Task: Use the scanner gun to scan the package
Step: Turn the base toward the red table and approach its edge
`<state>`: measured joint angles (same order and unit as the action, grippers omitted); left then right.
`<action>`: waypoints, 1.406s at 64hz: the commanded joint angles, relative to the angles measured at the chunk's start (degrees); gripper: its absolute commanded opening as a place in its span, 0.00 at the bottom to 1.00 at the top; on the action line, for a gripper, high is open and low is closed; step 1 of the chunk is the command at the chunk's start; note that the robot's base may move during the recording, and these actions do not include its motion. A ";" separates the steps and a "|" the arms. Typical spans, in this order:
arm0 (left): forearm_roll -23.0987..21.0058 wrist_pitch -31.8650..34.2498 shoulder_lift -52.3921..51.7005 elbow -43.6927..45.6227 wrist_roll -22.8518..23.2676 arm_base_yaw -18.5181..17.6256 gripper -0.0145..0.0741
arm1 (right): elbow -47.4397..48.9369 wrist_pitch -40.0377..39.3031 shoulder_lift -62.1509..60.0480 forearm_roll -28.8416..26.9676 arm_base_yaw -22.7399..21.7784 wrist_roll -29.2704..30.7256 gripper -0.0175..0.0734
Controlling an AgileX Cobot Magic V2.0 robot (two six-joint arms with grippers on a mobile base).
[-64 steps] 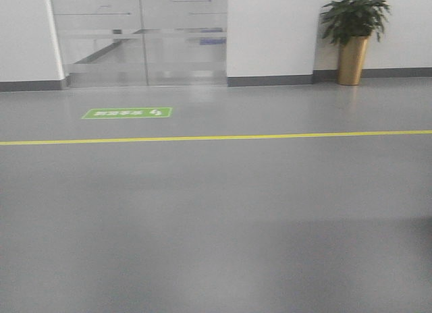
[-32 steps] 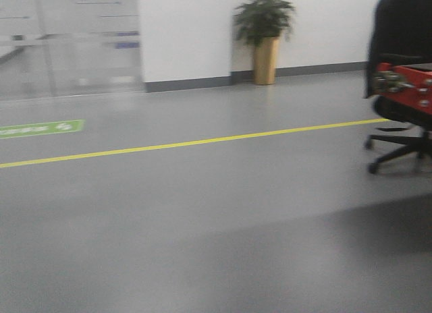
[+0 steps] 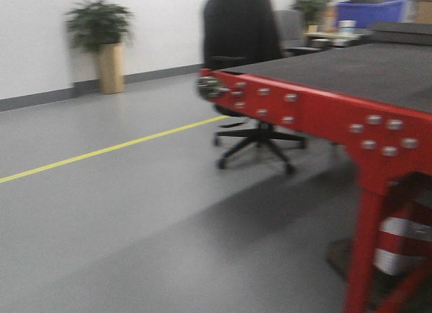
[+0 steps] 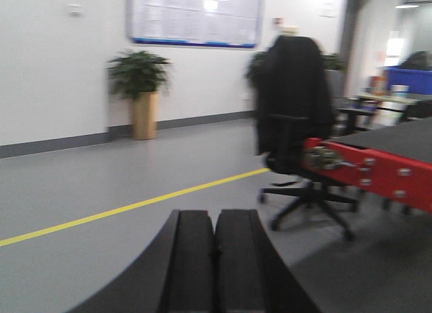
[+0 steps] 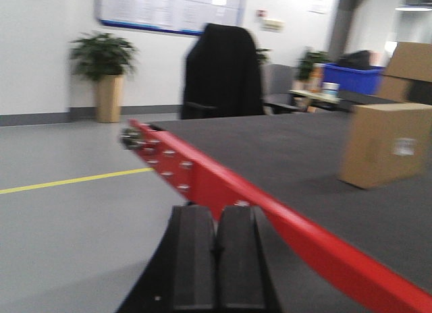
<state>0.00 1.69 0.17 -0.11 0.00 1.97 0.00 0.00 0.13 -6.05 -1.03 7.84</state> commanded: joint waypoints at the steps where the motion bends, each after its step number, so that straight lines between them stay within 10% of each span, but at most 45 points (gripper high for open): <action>1: 0.00 0.76 -0.17 0.11 0.00 0.14 0.04 | 0.00 -0.86 -0.13 -0.15 0.10 0.06 0.01; 90: 0.00 0.76 -0.17 0.11 0.00 0.14 0.04 | 0.00 -0.86 -0.13 -0.15 0.10 0.06 0.01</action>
<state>0.00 1.69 0.17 -0.11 0.00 1.97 0.00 0.00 0.13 -6.05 -1.03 7.84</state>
